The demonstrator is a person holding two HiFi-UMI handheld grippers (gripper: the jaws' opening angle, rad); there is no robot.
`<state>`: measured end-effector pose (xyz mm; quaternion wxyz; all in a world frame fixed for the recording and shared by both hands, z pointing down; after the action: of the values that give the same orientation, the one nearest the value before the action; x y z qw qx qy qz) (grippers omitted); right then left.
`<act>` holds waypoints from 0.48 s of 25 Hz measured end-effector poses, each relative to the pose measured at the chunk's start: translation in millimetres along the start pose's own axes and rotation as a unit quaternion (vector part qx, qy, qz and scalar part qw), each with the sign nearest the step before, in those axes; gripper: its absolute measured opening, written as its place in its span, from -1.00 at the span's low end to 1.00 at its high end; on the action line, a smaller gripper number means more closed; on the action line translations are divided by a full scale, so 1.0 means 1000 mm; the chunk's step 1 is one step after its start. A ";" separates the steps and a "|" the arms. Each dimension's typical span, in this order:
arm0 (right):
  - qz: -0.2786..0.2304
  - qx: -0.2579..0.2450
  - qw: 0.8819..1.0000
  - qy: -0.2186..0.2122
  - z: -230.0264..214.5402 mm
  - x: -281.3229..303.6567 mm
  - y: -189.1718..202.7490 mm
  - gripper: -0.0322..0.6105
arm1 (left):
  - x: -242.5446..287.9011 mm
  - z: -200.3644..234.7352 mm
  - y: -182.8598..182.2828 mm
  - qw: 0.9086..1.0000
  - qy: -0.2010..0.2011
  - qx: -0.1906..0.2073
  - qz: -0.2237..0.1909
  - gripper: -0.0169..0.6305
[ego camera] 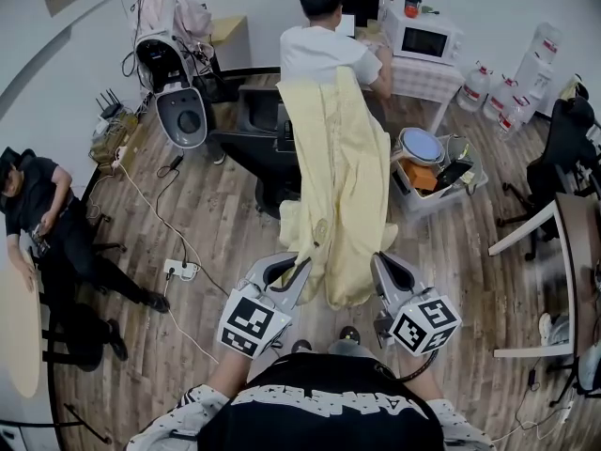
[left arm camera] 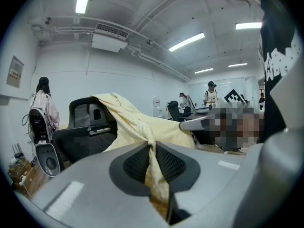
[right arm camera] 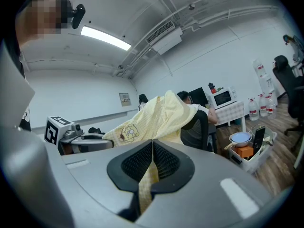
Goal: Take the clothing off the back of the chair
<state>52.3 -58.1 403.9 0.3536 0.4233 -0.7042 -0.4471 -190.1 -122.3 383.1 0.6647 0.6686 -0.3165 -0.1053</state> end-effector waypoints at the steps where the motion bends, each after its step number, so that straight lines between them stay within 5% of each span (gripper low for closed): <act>1: 0.000 0.000 1.000 0.000 0.000 0.000 0.001 -0.84 | 0.000 0.000 0.001 1.000 0.001 -0.001 0.002 -0.87; 12: 0.001 -0.001 1.000 0.008 0.004 -0.004 0.004 -0.84 | -0.002 -0.001 0.002 1.000 0.008 0.005 0.000 -0.87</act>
<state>49.2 -52.3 405.5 0.3604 0.4260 -0.7012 -0.4437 -192.2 -120.3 384.8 0.6640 0.6724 -0.3119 -0.0986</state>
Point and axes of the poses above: the fingertips, and each gripper's own axes: x forward along the fingers, z to its left, y out of its underside, the point moved 10 cm from there along -x, backward along the fingers, and after that the axes turned 2 degrees about -y, right-handed, at the moved point
